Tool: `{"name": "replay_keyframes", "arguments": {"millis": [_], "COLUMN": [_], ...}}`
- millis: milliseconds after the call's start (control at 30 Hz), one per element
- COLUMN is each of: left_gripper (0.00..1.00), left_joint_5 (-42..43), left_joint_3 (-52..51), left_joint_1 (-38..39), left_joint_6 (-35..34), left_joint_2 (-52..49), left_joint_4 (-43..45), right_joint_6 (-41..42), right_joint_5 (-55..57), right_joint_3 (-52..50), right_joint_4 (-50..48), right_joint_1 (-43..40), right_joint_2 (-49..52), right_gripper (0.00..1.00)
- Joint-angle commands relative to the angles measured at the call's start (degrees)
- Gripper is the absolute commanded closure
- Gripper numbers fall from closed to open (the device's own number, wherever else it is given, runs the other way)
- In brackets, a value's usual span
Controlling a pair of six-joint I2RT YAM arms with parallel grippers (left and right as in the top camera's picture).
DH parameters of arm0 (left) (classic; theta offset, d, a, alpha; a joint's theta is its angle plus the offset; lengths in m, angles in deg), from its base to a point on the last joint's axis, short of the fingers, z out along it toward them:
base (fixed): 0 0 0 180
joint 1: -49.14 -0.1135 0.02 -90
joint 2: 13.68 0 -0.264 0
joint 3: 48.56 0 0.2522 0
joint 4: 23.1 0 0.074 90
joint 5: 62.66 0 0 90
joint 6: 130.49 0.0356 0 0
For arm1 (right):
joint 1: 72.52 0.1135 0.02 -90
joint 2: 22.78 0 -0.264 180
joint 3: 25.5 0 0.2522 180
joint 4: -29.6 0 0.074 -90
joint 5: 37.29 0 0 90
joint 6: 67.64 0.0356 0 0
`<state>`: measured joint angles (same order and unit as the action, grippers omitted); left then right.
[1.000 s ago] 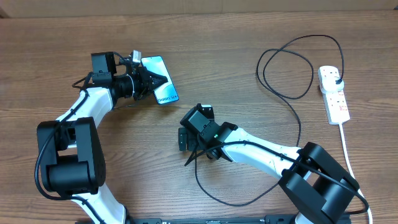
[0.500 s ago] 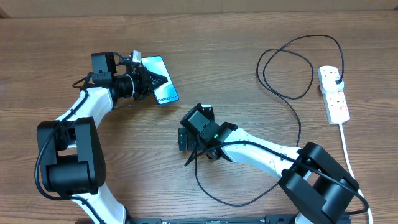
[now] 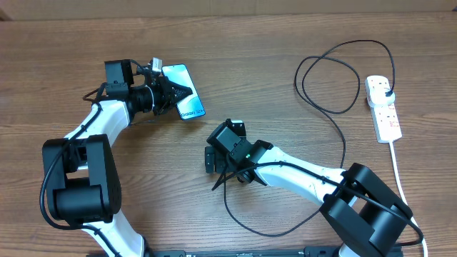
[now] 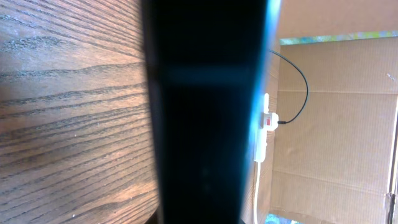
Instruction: Plug charger to phone and switch on socket
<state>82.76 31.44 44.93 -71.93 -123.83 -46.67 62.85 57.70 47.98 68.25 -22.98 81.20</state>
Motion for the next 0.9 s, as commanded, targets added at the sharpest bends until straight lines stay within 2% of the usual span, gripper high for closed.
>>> {"name": "replay_keyframes", "arguments": {"millis": [0,867], "left_gripper": [0.96,0.96], "left_joint_5": [0.92,0.92], "left_joint_3": [-0.09,-0.09], "left_joint_1": [0.17,0.17], "left_joint_6": [-0.31,-0.31], "left_joint_2": [0.74,0.74], "left_joint_4": [0.39,0.39], "right_joint_6": [0.24,0.22], "right_joint_5": [0.98,1.49], "right_joint_3": [-0.17,-0.17], "right_joint_4": [-0.39,-0.39], "right_joint_1": [0.26,0.26], "right_joint_2": [-0.94,-0.94], "right_gripper": [0.00,0.00]}}
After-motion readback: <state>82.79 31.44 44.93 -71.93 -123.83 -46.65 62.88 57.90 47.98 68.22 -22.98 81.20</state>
